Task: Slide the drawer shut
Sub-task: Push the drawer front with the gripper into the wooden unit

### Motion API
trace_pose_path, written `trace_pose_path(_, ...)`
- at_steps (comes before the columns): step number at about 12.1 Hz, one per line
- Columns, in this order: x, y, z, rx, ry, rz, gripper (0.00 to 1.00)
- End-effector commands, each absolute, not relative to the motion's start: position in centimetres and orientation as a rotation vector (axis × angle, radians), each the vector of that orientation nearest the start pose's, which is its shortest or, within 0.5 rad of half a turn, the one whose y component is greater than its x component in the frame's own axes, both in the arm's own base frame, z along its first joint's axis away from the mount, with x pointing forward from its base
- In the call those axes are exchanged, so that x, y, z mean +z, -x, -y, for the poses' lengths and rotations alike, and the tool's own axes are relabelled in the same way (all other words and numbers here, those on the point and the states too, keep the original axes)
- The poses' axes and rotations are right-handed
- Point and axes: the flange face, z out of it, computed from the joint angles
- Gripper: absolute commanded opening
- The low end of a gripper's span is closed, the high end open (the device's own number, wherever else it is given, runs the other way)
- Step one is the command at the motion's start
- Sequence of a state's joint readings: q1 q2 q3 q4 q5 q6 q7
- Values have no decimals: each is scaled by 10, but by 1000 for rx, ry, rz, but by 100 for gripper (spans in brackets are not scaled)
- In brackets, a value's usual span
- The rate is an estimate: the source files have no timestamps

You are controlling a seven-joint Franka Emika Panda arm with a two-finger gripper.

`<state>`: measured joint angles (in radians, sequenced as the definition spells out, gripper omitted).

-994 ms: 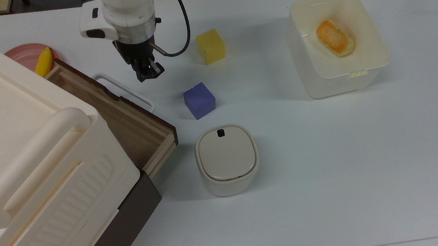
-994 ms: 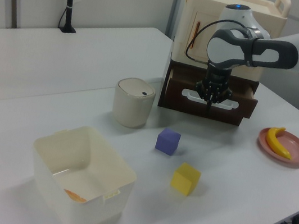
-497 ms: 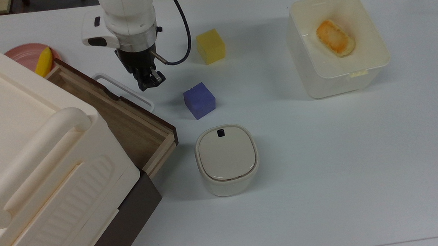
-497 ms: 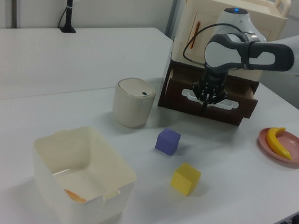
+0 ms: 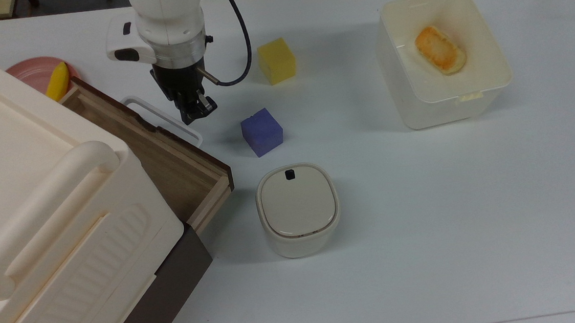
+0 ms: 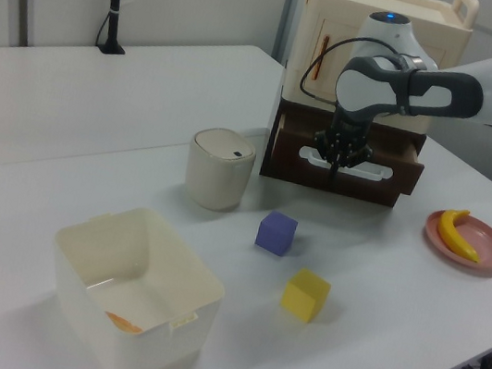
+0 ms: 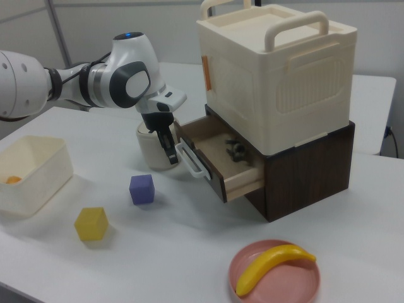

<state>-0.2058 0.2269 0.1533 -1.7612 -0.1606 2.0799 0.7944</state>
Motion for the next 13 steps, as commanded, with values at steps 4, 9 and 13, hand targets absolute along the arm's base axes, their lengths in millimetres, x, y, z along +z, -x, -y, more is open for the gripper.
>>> trace_pose_path(4,441,-637,52,-248,2966,-1235,0)
trace_pose_path(9,440,-644,57,-325,2954,-1222,0)
trace_pose_path(13,447,-649,62,-429,2950,-1201,0)
